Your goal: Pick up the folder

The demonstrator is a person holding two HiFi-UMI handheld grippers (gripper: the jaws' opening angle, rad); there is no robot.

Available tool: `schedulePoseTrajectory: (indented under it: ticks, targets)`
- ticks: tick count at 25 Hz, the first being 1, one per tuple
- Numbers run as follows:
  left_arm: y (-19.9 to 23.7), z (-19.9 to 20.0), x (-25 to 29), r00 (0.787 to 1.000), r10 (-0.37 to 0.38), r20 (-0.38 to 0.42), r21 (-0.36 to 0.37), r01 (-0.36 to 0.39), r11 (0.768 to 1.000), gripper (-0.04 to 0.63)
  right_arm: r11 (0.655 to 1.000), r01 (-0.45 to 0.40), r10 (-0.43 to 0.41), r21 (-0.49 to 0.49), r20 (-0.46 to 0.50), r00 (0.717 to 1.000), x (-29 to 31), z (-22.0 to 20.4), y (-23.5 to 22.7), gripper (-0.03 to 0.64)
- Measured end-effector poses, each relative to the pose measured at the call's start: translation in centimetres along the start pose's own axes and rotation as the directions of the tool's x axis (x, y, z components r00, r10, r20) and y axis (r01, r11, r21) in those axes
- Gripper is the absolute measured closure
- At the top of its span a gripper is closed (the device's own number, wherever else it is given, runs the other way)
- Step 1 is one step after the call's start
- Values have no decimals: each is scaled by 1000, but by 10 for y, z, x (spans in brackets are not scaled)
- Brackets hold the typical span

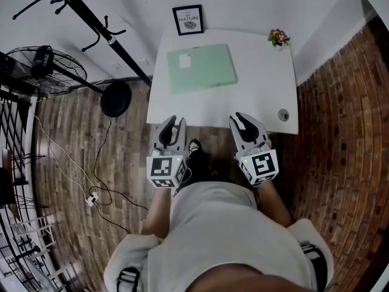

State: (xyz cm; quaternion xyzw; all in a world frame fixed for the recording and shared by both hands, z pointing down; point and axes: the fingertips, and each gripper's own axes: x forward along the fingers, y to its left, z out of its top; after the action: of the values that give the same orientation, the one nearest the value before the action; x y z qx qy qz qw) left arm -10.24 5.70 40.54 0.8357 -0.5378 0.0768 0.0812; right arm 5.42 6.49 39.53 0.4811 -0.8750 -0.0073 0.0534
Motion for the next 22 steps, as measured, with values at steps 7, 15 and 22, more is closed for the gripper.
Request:
schedulePoseTrajectory:
  ticks: [7,15,22]
  targets:
    - [27,11,41,999,-35,4,-2,35,999,512,1000,23,-23,-5,-17,1000,44,2,-16,543]
    - [62,20,92,997,-71,-2,-12,71,997,512,998,58,-58,-8,-57,997,93,-1,-35,537]
    - [84,22,125,994,-105,-14,-29,105,994,512,996,89,-88,1,-100,991,125,-5,-45,534]
